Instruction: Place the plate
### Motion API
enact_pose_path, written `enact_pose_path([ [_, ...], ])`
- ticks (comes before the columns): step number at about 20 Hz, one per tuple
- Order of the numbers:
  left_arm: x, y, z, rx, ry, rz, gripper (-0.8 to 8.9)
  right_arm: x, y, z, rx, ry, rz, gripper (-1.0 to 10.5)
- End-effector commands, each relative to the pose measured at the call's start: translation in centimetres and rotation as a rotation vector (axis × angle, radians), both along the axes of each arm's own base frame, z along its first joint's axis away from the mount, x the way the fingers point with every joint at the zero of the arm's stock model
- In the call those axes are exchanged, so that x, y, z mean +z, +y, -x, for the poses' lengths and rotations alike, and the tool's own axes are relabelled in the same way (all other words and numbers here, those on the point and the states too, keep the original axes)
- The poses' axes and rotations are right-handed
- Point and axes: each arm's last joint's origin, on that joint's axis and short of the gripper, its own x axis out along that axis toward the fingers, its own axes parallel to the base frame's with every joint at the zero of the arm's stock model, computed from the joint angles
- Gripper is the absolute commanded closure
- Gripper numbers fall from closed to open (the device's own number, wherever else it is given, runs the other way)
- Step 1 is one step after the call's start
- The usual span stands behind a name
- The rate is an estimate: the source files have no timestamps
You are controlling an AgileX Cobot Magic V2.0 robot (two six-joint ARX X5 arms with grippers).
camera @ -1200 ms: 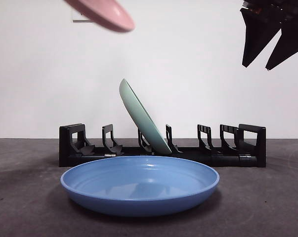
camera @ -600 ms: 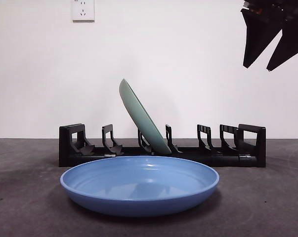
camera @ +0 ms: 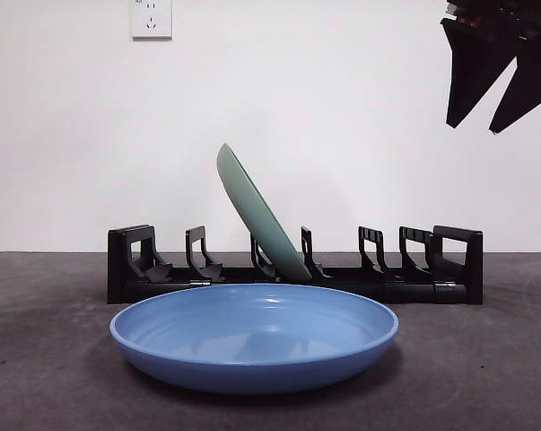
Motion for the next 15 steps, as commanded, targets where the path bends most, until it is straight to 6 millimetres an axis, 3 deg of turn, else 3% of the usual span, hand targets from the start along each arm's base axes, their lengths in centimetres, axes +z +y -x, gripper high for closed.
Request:
enact_pose_path([
  [1, -1.0, -0.6, -0.3, -0.013, -0.042, 0.024, 7.98, 0.5, 0.1, 0.0, -0.002, -0.01, -0.012, 6.4],
  [4, -4.6, -0.5, -0.1, -0.012, -0.063, 0.055, 7.98, 0.6, 0.1, 0.2, -0.002, -0.005, -0.01, 6.4],
  [8, -10.4, 1.3, 1.9, 0.008, -0.071, 0.132, 7.98, 0.6, 0.1, 0.2, -0.003, -0.005, -0.01, 6.4],
  [15, -18.6, 3.7, 4.8, 0.03, 0.088, 0.274, 7.99, 0.6, 0.1, 0.2, -0.003, -0.005, -0.01, 6.4],
])
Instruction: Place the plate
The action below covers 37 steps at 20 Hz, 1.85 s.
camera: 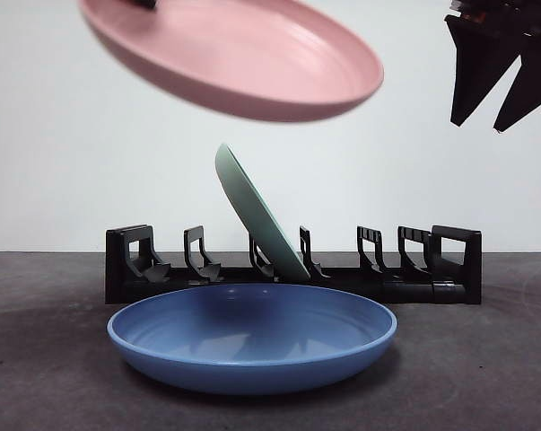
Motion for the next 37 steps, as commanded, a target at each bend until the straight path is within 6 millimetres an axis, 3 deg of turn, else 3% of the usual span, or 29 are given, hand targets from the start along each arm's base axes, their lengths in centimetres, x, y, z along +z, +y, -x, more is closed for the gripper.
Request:
enact_pose_path([
  [1, -1.8, -0.2, 0.2, 0.014, 0.074, 0.091, 7.99, 0.5, 0.2, -0.1, -0.002, -0.013, -0.012, 6.4],
  [6, -6.1, -0.5, 0.2, -0.005, 0.223, 0.168, 7.99, 0.5, 0.2, -0.1, -0.002, -0.012, -0.012, 6.4],
  [13, -8.6, -0.2, -0.4, -0.013, 0.391, 0.195, 8.0, 0.5, 0.2, -0.1, -0.002, -0.012, -0.013, 6.4],
  [20, -12.0, -0.7, -3.1, 0.036, 0.545, 0.138, 8.0, 0.5, 0.2, -0.1, -0.003, -0.011, -0.013, 6.4],
  [29, -15.0, -0.7, -6.4, 0.112, 0.564, 0.135, 7.99, 0.5, 0.2, -0.1, -0.003, -0.011, -0.013, 6.4],
  [37, -16.0, -0.3, -7.2, 0.14, 0.583, 0.115, 7.99, 0.5, 0.2, -0.1, -0.003, -0.011, -0.013, 6.4],
])
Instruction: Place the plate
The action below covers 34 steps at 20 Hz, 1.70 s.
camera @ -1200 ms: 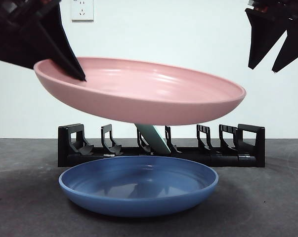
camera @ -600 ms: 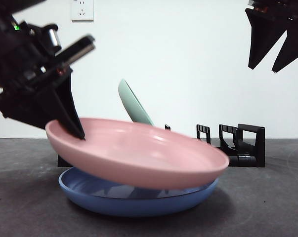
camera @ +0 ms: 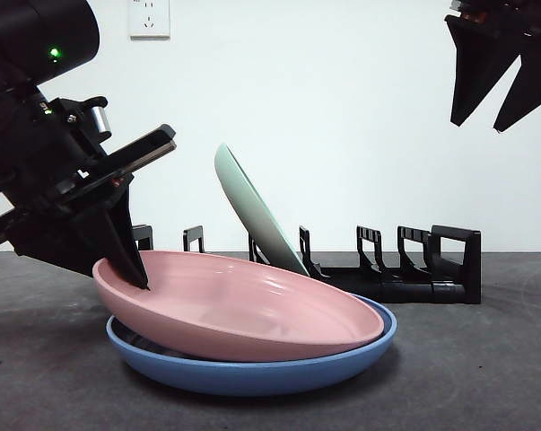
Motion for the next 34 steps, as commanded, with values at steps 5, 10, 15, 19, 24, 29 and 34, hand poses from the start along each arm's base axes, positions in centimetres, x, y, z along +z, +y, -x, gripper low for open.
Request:
enact_pose_path([
  [5, -0.3, -0.3, -0.3, -0.03, -0.005, -0.013, 7.86, 0.5, 0.2, -0.1, -0.003, -0.011, -0.013, 6.4],
  [10, -0.5, -0.3, -0.3, -0.031, 0.001, -0.017, 7.78, 0.4, 0.1, 0.0, -0.008, -0.003, -0.014, 6.4],
  [15, -0.9, -0.4, -0.4, -0.03, 0.014, -0.024, 6.82, 0.4, 0.2, 0.0, -0.008, -0.003, -0.015, 6.4],
  [19, -0.8, -0.1, -0.5, -0.024, 0.012, -0.026, 5.77, 0.4, 0.1, 0.0, -0.008, -0.001, -0.014, 6.4],
  [24, 2.6, 1.9, 0.3, -0.023, -0.123, -0.014, 4.92, 0.4, 0.1, 0.0, -0.008, 0.003, -0.014, 6.4],
  [29, 8.3, 5.5, 3.3, -0.043, -0.433, -0.046, 4.93, 0.5, 0.5, 0.0, -0.022, 0.012, -0.066, 6.4],
  [34, 11.0, 9.4, 6.7, 0.066, -0.601, -0.2, 4.93, 0.8, 2.6, -0.7, 0.029, 0.017, -0.216, 6.4],
])
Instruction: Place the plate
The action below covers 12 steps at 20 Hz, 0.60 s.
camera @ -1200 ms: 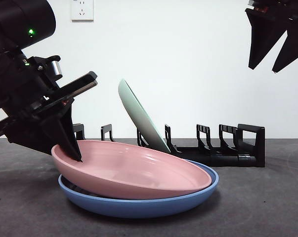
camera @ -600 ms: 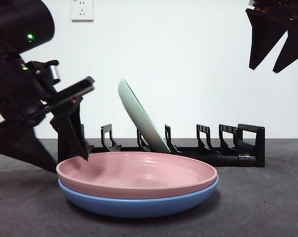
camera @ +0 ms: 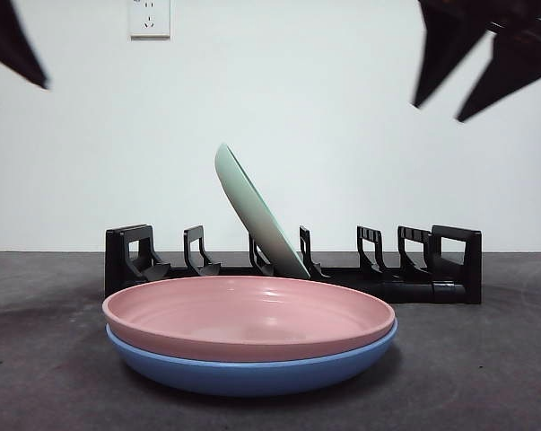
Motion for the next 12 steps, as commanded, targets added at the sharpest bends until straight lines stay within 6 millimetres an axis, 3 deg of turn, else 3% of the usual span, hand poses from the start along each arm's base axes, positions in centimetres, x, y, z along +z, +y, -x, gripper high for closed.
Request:
enact_pose_path([
  [1, 0.7, 0.9, 0.7, 0.032, -0.047, -0.056, 4.93, 0.4, 1.3, -1.1, -0.001, 0.053, -0.1, 6.4],
  [6, 1.1, 1.6, 2.0, 0.067, -0.07, -0.047, 4.93, 1.9, 5.5, -5.8, 0.103, 0.174, -0.272, 6.4],
  [10, 1.2, 1.6, 2.1, 0.071, -0.068, -0.04, 4.94, 3.0, 9.5, -10.1, 0.158, 0.211, -0.323, 6.4],
  [12, 1.1, 1.6, 2.1, 0.07, -0.062, -0.042, 4.94, 3.1, 10.8, -11.2, 0.173, 0.22, -0.318, 6.4],
])
